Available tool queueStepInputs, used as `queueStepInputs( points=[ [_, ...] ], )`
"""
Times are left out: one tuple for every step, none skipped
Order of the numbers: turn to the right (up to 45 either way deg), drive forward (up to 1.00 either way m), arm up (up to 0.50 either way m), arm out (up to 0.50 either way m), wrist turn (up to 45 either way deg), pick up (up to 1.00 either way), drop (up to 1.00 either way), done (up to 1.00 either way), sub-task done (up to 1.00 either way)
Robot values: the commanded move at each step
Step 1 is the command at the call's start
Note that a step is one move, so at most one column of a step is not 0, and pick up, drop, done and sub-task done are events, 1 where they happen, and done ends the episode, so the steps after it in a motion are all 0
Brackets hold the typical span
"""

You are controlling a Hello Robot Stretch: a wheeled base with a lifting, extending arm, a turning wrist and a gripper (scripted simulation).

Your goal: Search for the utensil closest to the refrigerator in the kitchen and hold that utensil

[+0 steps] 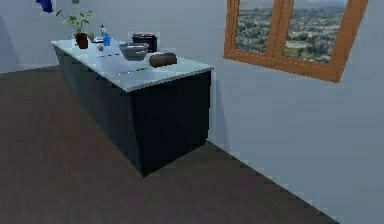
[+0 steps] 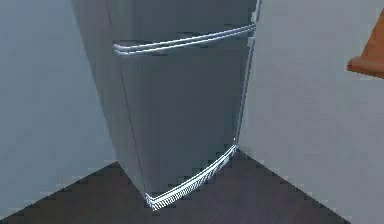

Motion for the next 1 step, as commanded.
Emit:
queueStepInputs(
  points=[
    [-27.0,0.0,0.0,0.0,0.0,0.0,0.0,0.0,0.0]
  ],
)
